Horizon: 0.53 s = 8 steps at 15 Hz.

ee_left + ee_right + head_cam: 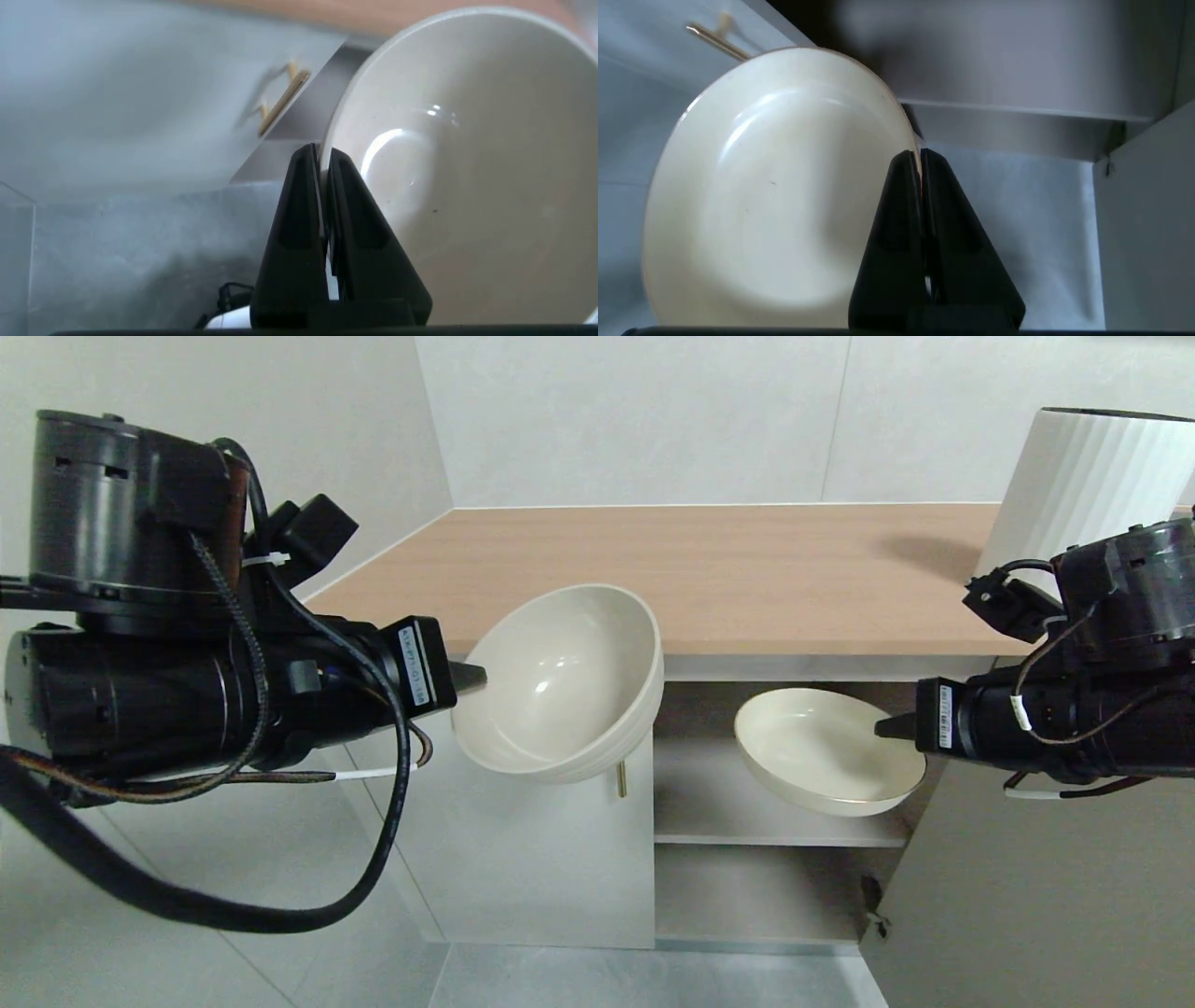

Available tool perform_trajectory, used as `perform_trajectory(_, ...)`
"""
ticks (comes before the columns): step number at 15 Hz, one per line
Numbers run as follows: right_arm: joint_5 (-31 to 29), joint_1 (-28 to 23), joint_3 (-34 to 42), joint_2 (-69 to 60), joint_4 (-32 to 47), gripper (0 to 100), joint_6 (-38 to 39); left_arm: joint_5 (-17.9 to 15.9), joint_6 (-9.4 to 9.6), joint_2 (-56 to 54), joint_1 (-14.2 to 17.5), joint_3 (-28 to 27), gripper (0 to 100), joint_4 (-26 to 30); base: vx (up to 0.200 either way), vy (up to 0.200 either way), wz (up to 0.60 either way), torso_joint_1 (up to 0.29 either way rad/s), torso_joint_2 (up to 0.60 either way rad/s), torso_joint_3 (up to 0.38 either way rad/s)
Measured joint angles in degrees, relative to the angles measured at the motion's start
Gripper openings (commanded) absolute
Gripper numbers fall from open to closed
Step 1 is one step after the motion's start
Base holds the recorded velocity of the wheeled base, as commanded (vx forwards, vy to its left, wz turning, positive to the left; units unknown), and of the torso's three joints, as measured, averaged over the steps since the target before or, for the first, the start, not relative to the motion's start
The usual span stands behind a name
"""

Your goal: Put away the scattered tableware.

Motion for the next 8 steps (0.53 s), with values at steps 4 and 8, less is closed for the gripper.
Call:
perform_trajectory(4, 0.0, 0.0, 0.0, 0.5, 0.0, 0, 0.0, 0.0, 0.02, 0.0, 0.0, 0.0, 0, 0.1, 0.0, 0.0, 0.0, -0.113, 0.45, 0.338)
perform_trajectory(8, 0.0, 0.0, 0.1, 1.3, -0.6, 0, 0.0, 0.0, 0.02, 0.0, 0.0, 0.0, 0, 0.1, 0.0, 0.0, 0.0, -0.023, 0.14, 0.099)
